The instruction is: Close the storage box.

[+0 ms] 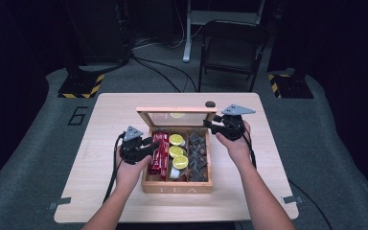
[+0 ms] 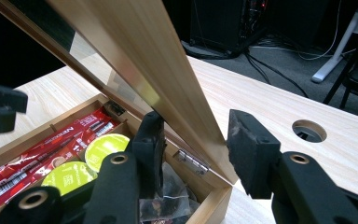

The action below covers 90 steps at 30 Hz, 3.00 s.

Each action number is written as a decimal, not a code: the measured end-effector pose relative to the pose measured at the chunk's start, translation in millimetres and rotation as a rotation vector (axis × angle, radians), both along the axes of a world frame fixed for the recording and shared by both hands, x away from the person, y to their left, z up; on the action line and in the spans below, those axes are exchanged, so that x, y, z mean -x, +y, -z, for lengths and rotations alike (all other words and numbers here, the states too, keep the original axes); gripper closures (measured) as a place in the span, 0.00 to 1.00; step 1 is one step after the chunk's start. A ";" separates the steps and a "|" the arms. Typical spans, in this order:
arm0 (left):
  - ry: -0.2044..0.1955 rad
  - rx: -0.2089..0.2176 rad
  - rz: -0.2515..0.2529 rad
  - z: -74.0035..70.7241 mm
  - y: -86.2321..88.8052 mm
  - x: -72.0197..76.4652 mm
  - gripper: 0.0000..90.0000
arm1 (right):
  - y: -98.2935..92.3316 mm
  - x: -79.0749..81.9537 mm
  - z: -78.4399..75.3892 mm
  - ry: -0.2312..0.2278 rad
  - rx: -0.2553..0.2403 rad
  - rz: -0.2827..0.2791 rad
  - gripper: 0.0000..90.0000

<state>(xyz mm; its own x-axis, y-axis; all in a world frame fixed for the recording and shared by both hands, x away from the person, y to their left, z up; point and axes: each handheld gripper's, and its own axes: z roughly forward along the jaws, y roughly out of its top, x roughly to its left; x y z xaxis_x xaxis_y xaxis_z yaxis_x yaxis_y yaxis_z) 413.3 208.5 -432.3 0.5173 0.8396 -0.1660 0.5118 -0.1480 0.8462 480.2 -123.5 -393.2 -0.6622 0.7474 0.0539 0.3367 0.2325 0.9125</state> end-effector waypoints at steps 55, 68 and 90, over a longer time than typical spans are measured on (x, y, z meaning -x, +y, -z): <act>0.013 -0.079 -0.049 -0.8 18.4 21.5 0.97 | -0.4 -1.7 -0.7 -0.001 0.003 -0.008 0.63; 0.008 -0.061 -0.129 0.3 61.4 30.5 0.97 | 0.3 -1.1 -0.6 -0.003 0.002 -0.001 0.63; 0.047 -0.116 -0.236 46.2 107.7 36.0 0.97 | 0.8 2.5 0.4 0.003 0.003 0.002 0.62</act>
<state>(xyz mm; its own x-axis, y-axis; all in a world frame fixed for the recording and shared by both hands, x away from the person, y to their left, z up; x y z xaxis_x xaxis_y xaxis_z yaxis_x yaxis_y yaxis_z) 377.2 316.2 -478.6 0.2988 0.9509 -0.0809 0.5824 -0.1146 0.8048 477.7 -122.8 -393.6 -0.6606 0.7489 0.0533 0.3398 0.2349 0.9107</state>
